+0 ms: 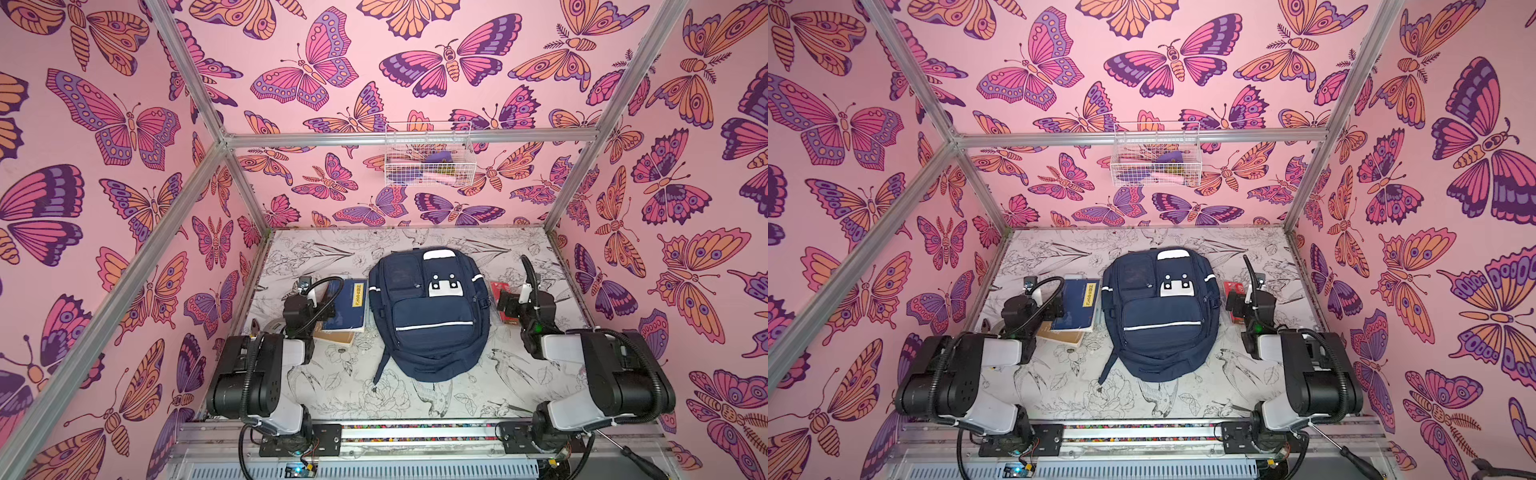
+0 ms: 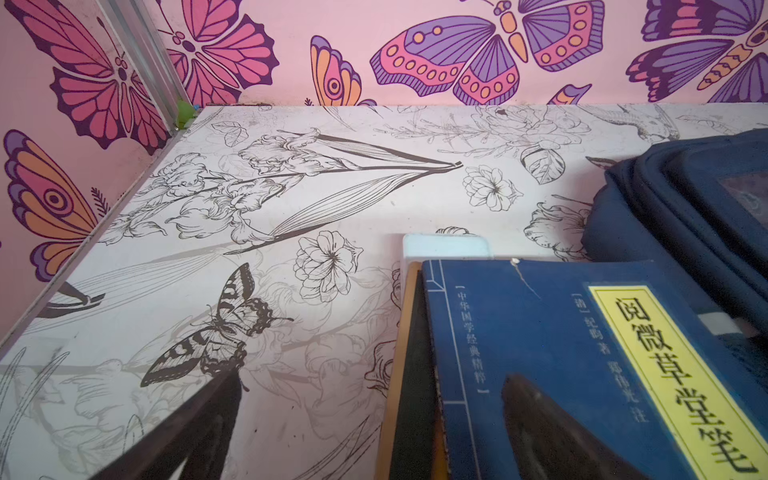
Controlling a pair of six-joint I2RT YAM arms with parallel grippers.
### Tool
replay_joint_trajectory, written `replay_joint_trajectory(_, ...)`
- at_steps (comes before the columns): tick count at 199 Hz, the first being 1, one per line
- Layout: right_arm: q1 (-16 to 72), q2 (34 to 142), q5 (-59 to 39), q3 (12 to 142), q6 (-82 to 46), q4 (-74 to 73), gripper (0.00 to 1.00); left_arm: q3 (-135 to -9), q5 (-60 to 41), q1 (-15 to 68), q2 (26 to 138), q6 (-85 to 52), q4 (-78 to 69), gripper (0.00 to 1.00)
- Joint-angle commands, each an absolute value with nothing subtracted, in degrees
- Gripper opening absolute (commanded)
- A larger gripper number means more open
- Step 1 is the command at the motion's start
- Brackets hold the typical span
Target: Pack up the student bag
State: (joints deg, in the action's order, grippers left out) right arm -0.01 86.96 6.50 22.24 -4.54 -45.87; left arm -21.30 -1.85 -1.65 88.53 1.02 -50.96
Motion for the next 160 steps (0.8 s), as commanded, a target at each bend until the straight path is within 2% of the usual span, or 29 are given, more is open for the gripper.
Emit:
replay_joint_trajectory(1,0.0,86.22,6.07,22.68,-4.39,-46.93,0.99,-21.01,-0.35,-0.92,88.72,1.07,-52.32,1.0)
replay_joint_trajectory(160,0.0,86.13,6.2,22.68,-4.39,-46.86,0.99,-21.36,-0.09,-0.9,88.84,0.79,-51.74,1.0)
